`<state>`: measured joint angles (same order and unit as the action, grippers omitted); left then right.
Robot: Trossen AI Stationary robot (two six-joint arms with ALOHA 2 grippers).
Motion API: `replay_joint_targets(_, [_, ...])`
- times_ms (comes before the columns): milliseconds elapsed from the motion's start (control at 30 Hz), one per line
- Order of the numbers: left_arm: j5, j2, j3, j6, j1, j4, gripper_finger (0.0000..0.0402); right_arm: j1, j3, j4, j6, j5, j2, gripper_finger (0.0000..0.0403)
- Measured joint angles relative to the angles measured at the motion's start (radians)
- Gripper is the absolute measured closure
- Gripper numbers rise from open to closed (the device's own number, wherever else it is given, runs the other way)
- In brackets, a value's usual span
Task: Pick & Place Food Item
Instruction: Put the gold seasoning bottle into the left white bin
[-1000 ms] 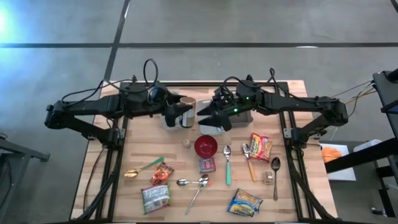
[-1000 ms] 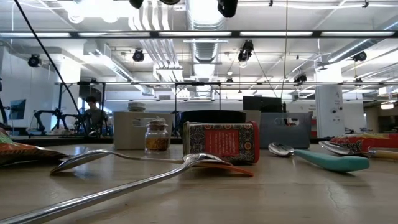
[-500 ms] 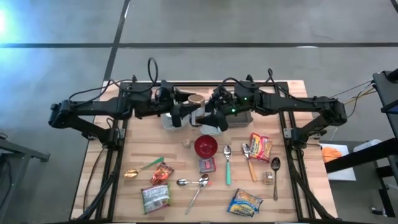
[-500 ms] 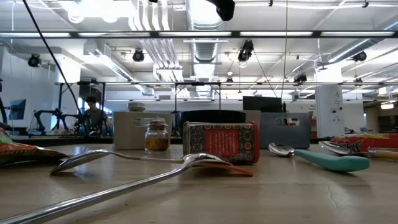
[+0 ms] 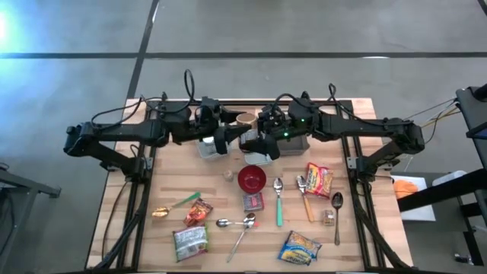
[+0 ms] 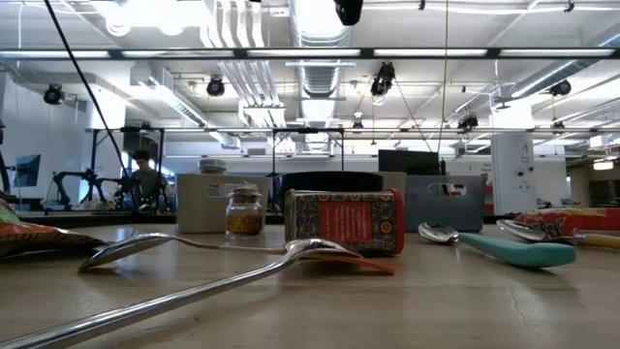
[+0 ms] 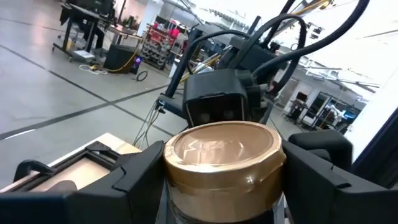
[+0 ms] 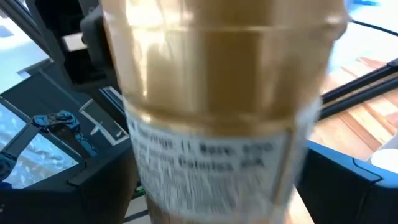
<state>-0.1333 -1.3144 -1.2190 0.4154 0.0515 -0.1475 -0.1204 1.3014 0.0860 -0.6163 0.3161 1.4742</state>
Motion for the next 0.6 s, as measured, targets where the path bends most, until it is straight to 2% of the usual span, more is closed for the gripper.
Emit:
replay_joint_targets(167, [0.003,0.001,0.000,0.000,0.002,-0.054,0.0145,0.000,0.000,0.000,-0.002,0.000,0.000,0.0048])
replay_joint_targets(367, [0.001,0.001,0.000,-0.001,0.004,-0.074,0.0145,0.001,0.001,0.008,-0.003,0.002,-0.002,0.0134])
replay_joint_targets(600, [0.000,0.001,0.000,-0.001,0.004,-0.074,0.0145,0.000,0.001,0.007,-0.002,0.007,-0.002,0.0133])
